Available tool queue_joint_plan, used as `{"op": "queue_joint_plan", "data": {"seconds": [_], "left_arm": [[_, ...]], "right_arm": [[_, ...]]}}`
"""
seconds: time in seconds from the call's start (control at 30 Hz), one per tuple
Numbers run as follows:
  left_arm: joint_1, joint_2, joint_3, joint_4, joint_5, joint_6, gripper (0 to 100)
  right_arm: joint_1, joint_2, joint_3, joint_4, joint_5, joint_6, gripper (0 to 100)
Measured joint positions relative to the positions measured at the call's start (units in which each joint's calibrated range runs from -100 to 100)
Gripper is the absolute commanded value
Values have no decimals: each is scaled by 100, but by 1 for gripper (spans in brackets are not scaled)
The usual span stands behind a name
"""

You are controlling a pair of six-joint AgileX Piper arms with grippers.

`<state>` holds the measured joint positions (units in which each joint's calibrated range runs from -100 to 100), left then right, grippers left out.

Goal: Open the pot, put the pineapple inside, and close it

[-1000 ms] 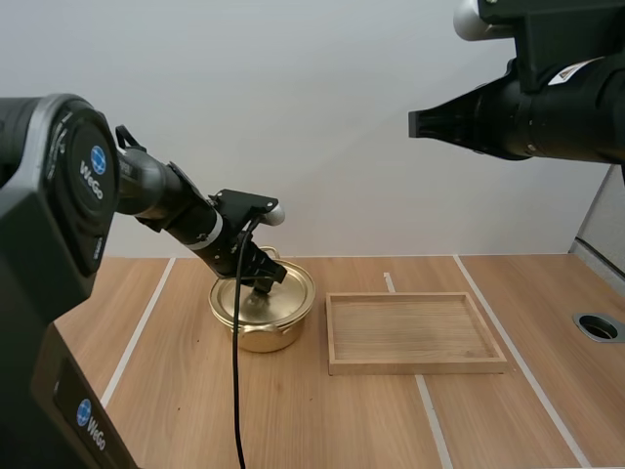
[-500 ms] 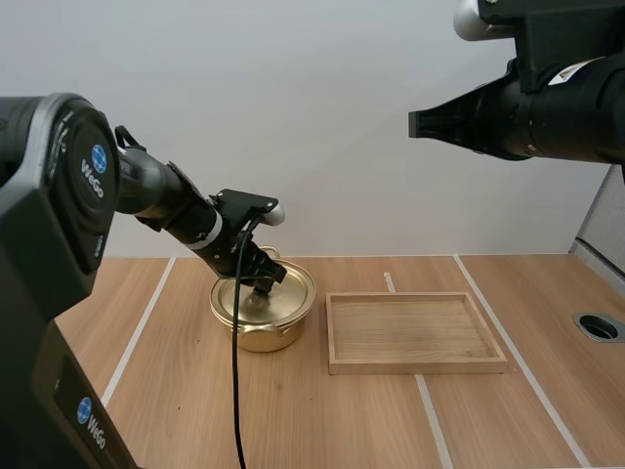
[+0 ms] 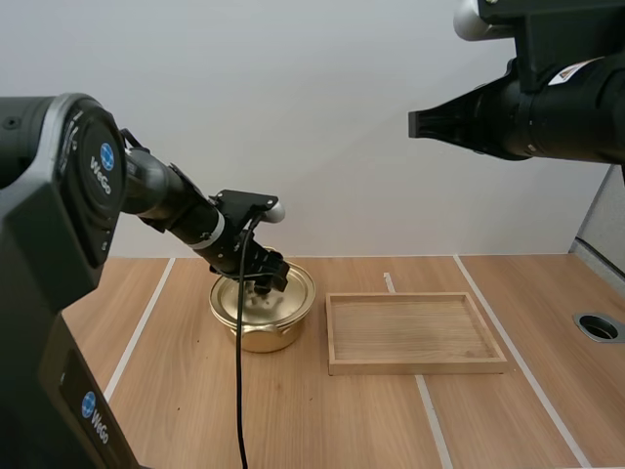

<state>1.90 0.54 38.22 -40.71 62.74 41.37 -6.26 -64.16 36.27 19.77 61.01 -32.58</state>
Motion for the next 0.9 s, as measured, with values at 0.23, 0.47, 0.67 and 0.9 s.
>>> {"op": "queue_joint_plan", "data": {"seconds": [0.23, 0.47, 0.67, 0.9], "left_arm": [[0, -60, -477, -11, 834, -203, 100], [0, -867, -1089, -65, 1276, -250, 100], [0, -1942, -1173, -78, 834, -250, 100], [0, -3235, -1176, -56, 18, -303, 100]], "right_arm": [[0, 0, 0, 0, 0, 0, 0], [0, 0, 0, 56, 14, 0, 0], [0, 0, 0, 260, 14, 0, 0], [-10, 0, 0, 385, 14, 0, 0]]}}
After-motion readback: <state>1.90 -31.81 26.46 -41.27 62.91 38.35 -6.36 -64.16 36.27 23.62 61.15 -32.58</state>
